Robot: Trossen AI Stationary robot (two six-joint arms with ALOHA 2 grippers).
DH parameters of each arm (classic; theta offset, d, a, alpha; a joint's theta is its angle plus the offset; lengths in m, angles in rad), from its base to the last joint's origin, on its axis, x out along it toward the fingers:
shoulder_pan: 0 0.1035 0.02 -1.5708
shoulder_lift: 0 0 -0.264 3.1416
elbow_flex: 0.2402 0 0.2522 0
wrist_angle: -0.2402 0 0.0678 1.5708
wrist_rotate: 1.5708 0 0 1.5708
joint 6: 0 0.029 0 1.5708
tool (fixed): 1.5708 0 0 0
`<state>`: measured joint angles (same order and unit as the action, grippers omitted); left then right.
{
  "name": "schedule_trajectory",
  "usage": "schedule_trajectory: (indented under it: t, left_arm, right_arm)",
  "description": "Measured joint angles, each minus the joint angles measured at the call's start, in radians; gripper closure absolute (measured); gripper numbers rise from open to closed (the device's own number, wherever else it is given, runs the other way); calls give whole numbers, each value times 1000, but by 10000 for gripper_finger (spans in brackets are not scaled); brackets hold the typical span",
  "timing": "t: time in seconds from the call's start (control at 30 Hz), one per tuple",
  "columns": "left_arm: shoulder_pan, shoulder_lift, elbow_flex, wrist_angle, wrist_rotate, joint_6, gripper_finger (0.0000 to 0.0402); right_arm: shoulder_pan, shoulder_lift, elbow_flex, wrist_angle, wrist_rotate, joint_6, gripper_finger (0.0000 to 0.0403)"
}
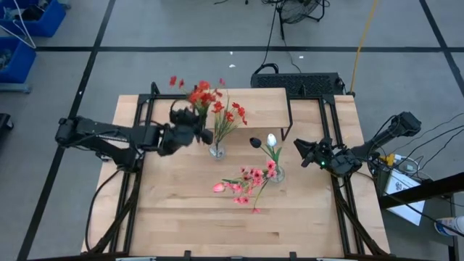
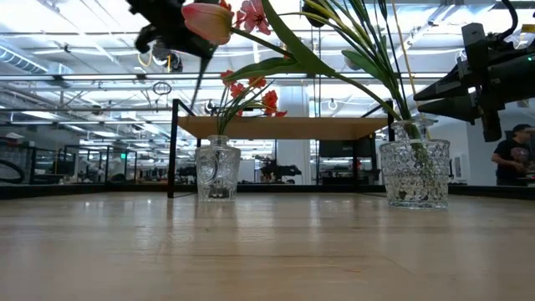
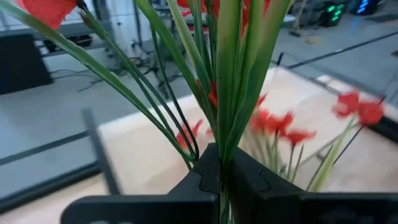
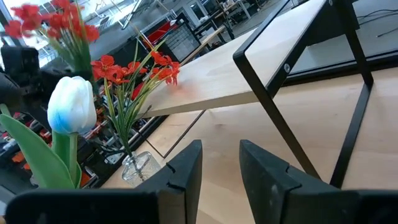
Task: Pick and place flowers into a vace then onto a shelf
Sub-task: Put the orange flowers into the left transparent vase
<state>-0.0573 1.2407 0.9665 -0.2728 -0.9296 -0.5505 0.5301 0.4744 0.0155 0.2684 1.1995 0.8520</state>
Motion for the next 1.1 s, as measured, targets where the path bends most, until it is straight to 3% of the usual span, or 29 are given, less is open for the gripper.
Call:
schedule_trajectory:
  t: [0.33,0.77,1.1]
  left_arm:
    - [126,18,-22,255,269,179,393]
    - [127,83,-34,357,359,146,390]
    - [121,122,-33,316,361,71,389]
  right_arm:
    - [0,0,0,-1,0,0,303]
    - [0,0,0,-33,0,0,303]
    - [0,8,0,-38,3,0,303]
